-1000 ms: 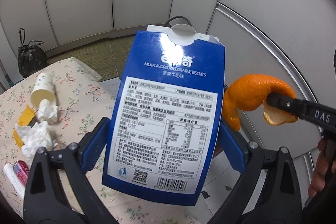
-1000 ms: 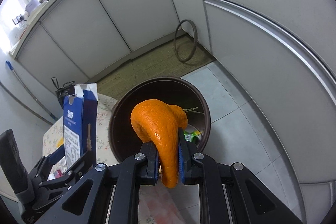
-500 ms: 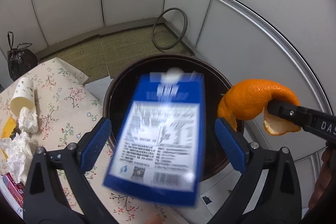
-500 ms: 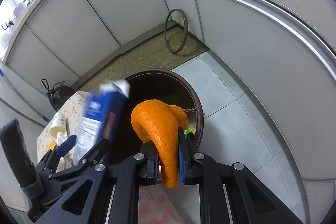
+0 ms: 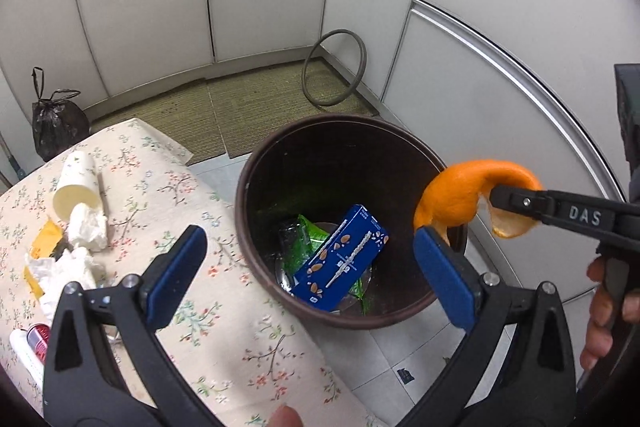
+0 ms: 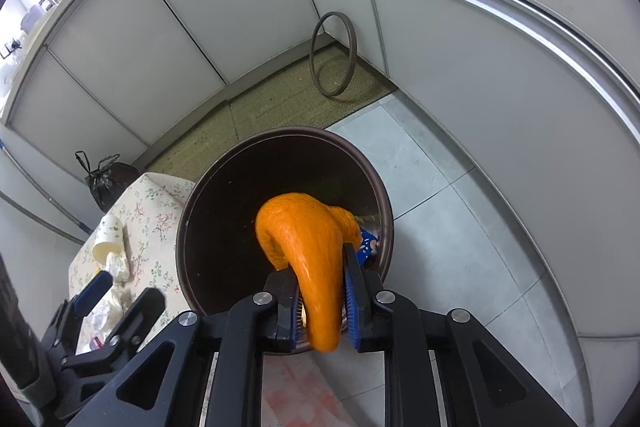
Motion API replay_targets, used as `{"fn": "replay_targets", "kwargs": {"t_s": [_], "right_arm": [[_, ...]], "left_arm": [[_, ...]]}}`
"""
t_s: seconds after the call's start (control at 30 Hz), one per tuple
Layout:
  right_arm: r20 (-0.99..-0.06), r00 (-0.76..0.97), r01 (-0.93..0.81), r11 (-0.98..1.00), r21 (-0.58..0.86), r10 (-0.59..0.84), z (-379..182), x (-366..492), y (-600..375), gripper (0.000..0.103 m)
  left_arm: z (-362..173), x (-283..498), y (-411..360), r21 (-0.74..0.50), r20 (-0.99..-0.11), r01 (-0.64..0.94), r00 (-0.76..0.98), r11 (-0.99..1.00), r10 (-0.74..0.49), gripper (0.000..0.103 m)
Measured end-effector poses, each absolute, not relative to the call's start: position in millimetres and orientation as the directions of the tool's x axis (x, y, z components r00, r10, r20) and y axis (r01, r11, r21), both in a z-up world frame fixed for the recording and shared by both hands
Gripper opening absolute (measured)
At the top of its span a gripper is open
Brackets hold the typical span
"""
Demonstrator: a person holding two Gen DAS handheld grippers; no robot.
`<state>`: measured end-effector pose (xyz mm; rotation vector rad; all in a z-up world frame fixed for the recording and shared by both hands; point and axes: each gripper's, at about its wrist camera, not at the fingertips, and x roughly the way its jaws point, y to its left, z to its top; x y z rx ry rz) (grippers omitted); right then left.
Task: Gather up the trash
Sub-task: 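Move both tools over the bucket and drop the box and orange peel, then move the left tool back over the table toward the yellow wrapper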
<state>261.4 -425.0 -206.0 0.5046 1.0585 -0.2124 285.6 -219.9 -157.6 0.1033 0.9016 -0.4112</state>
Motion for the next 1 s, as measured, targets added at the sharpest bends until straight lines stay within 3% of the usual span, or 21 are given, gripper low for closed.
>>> {"fn": "replay_targets", "kwargs": {"t_s": [0.1, 0.13, 0.17, 0.63, 1.0], "right_arm": [[-0.865, 0.496, 0.404, 0.862, 0.308, 0.077, -201.3, 260.1, -423.8, 0.04], [-0.862, 0.502, 0.404, 0.861, 0.308, 0.073, -198.0, 259.3, -422.9, 0.054], [-0.856, 0.512, 0.403, 0.861, 0.309, 0.068, -194.3, 257.9, -421.8, 0.062], [-0.809, 0.587, 0.294, 0.924, 0.243, 0.026, -128.3, 233.6, -371.7, 0.078], [-0.783, 0.619, 0.188, 0.955, 0.229, 0.065, -92.7, 210.8, -311.6, 0.083]], "left_arm": [[-152.2, 280.2, -209.2, -0.083, -0.774, 0.389, 0.555, 0.918, -0.305, 0.103], [-149.4, 277.1, -204.5, -0.083, -0.771, 0.392, 0.557, 0.916, -0.309, 0.103], [-147.5, 274.8, -201.3, -0.078, -0.768, 0.394, 0.562, 0.916, -0.307, 0.103], [-92.9, 220.7, -115.9, -0.033, -0.714, 0.357, 0.645, 0.933, -0.272, 0.103], [-71.9, 189.2, -28.6, -0.052, -0.712, 0.268, 0.665, 0.962, -0.224, 0.103]]}}
